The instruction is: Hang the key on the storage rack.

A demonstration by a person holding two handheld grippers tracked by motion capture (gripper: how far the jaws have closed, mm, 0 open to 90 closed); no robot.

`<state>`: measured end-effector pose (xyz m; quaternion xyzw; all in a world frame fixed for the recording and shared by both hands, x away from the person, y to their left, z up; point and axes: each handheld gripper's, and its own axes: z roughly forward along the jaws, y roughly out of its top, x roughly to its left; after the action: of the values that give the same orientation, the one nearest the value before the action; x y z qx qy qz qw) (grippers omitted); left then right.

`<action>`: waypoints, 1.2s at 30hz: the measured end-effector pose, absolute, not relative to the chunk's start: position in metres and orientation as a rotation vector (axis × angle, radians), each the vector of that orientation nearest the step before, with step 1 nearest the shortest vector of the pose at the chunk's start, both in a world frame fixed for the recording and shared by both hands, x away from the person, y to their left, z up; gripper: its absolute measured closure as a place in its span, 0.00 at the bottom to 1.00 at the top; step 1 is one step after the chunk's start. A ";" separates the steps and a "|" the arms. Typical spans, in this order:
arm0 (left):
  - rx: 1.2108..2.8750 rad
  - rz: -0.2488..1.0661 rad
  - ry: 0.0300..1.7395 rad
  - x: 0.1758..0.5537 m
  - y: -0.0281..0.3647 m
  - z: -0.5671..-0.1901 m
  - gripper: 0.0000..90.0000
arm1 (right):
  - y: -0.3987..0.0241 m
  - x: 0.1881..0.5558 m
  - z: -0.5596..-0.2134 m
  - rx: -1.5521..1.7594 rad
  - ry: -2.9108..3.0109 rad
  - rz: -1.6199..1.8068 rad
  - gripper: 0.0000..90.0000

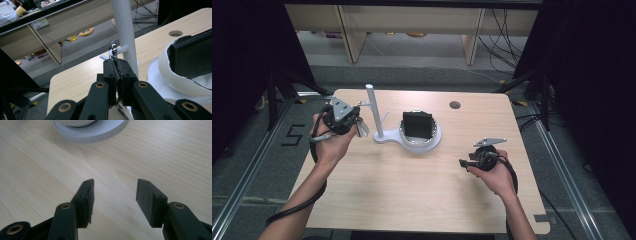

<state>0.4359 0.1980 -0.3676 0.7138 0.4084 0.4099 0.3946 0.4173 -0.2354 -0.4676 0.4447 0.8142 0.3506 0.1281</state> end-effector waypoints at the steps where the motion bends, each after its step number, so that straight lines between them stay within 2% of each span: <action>1: 1.814 1.044 1.031 0.436 0.197 -0.368 0.95 | -0.236 0.418 -0.469 1.274 2.367 1.021 0.55; 6: 1.826 1.023 1.009 0.437 0.189 -0.370 0.92 | -0.235 0.418 -0.468 1.277 2.369 1.020 0.55; 12: 1.771 0.965 1.027 0.430 0.196 -0.372 0.81 | -0.236 0.416 -0.466 1.325 2.359 1.016 0.55; 16: 1.732 0.922 1.059 0.420 0.210 -0.379 0.70 | -0.239 0.416 -0.466 1.309 2.361 0.998 0.55; 18: 1.705 0.893 1.064 0.416 0.218 -0.386 0.61 | -0.239 0.415 -0.465 1.321 2.367 1.008 0.55; 23: 1.661 0.816 1.073 0.403 0.235 -0.417 0.48 | -0.239 0.415 -0.465 1.338 2.362 1.001 0.54; 27: 1.640 0.789 1.086 0.392 0.243 -0.444 0.41 | -0.240 0.416 -0.467 1.307 2.355 1.006 0.54; 36: 1.588 0.752 1.137 0.370 0.252 -0.508 0.38 | -0.239 0.415 -0.470 1.346 2.343 0.999 0.53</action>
<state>0.3697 0.2519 -0.5076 0.6568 0.4702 0.3111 0.5007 0.4149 -0.2392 -0.4704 0.4633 0.8064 0.3439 0.1299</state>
